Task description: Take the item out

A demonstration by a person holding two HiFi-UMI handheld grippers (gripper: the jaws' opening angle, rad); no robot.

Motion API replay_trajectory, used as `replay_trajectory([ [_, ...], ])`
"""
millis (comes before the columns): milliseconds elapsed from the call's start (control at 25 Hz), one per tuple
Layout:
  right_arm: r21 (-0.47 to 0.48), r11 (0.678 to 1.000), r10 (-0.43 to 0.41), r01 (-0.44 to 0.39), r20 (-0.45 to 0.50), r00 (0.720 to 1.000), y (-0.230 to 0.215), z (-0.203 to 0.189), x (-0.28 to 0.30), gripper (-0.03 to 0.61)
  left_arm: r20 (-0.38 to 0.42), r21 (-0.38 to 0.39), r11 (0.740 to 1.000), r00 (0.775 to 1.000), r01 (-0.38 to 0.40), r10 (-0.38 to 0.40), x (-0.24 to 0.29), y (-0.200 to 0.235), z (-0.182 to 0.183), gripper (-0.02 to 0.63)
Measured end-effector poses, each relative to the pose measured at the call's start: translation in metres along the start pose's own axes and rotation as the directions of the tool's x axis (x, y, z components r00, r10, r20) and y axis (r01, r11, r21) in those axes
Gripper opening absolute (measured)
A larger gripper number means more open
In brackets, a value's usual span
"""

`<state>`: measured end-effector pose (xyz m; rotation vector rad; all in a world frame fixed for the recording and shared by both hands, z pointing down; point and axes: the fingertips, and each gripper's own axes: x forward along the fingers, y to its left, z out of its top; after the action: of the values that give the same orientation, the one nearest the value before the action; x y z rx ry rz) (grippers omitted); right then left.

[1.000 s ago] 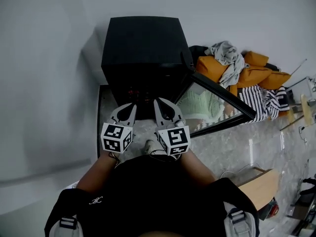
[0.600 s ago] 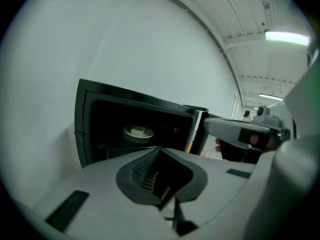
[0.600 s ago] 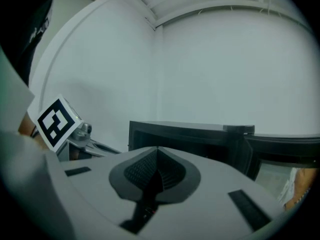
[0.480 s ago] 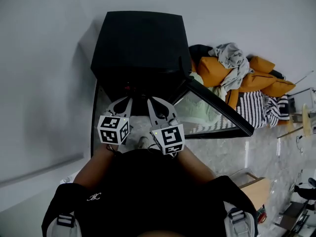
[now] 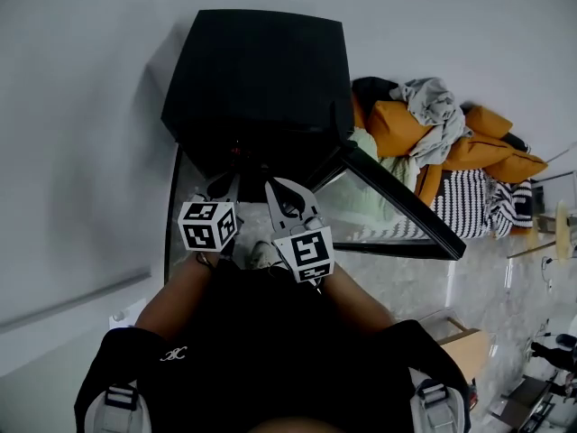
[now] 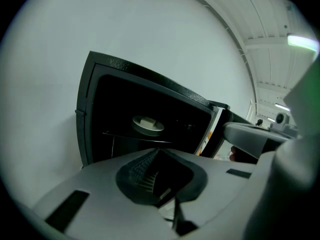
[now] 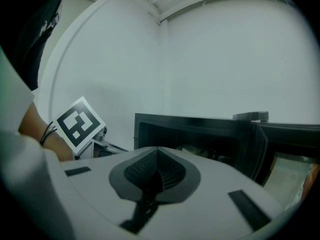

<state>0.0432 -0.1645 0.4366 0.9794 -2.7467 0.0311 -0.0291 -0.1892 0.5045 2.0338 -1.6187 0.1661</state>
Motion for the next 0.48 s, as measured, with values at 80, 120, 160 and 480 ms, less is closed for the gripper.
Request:
replay_trajectory([
  [80,0.013,1.0,0.008,-0.008,-0.008,1.0,0.002,-0.002,0.003,0.008,0.018,-0.043,0.999,1.0,0.002,-0.001,0.003,0.005,0.001,0.008],
  [120,0.013,1.0,0.012,-0.012,-0.008,1.0,0.004,-0.002,0.004,0.008,0.032,-0.073,0.997,0.999,0.005,-0.003,0.003,0.009,0.003,0.008],
  [160,0.011,1.0,0.015,-0.015,-0.009,1.0,0.006,-0.002,0.005,0.008,0.047,-0.113,0.994,0.999,0.01,-0.005,0.004,0.012,0.005,0.008],
  [480,0.047,0.999,0.023,-0.021,-0.051,0.998,0.012,-0.011,0.012,0.008,0.281,-0.63,0.739,0.957,0.238,-0.068,0.023,0.031,0.018,0.009],
])
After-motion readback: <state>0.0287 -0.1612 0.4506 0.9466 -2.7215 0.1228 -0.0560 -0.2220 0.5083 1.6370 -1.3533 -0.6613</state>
